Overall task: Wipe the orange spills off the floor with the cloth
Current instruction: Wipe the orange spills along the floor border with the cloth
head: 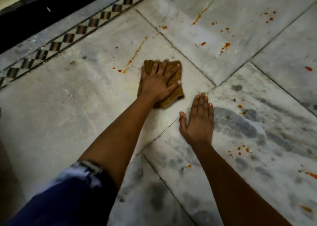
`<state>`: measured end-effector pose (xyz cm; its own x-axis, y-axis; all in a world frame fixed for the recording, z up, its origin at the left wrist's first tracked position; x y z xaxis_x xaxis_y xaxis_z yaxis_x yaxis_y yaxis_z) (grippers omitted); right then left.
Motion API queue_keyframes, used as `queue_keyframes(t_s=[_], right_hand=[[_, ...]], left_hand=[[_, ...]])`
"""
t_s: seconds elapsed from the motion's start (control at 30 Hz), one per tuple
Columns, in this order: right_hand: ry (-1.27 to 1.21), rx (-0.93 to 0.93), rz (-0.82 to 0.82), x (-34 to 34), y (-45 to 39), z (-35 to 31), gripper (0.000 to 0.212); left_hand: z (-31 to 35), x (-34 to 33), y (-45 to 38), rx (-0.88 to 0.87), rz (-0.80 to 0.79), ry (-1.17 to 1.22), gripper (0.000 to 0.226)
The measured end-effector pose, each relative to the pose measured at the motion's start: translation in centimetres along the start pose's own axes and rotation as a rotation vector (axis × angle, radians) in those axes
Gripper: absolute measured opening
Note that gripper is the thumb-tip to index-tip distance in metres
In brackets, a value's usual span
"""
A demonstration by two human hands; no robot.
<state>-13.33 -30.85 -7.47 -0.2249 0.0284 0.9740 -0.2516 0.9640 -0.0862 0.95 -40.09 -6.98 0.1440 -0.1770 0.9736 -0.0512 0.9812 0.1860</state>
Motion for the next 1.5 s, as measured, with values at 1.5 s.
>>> queue_keyframes(t_s=[1.5], right_hand=[[-0.026, 0.087, -0.017, -2.8, -10.4, -5.6, 0.071]], left_hand=[[-14.1, 1.9, -2.8, 0.087, 0.117, -0.030, 0.056]])
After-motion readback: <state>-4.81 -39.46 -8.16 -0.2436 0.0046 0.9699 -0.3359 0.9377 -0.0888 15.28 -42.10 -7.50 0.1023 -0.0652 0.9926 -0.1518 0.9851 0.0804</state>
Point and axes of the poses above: each hand's wrist, its own y-axis away from the middle knuckle, its own x-axis out of the back of the hand, z = x × y, the point moved 10 cm from there along -y, towards the middle knuckle, and after that the axes turned 8 degrees about x, right-handed, at the moved point
